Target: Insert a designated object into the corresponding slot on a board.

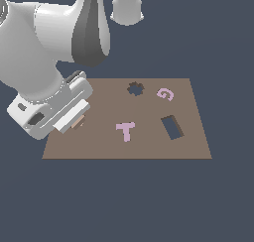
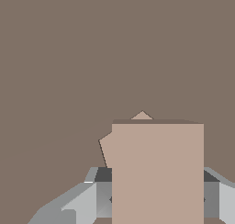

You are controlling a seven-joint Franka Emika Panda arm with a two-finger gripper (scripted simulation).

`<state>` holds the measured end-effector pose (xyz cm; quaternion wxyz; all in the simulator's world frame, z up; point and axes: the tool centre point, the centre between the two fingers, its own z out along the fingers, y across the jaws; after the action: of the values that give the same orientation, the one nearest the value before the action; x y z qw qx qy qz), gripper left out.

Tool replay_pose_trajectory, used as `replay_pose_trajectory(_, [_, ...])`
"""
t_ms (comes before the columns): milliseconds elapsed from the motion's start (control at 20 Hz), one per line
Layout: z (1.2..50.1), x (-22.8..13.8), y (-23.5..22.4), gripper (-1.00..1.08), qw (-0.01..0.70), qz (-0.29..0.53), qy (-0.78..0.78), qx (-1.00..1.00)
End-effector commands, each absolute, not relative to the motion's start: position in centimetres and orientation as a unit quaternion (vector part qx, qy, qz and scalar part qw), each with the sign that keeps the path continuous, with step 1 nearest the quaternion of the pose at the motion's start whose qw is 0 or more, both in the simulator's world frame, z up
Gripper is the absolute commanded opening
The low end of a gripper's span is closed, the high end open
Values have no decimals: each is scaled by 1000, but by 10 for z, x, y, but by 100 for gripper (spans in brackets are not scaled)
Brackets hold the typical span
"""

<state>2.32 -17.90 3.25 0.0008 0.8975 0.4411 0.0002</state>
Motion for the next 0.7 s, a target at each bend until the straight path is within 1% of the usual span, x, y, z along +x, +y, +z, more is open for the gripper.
replay_pose_trajectory(0, [33, 41, -175, -100, 1, 1, 490, 872])
replay_pose_trajectory(350, [35, 90, -152, -100, 1, 1, 623, 782])
replay_pose_trajectory(650, [36, 123, -122, -100, 1, 1, 721, 693])
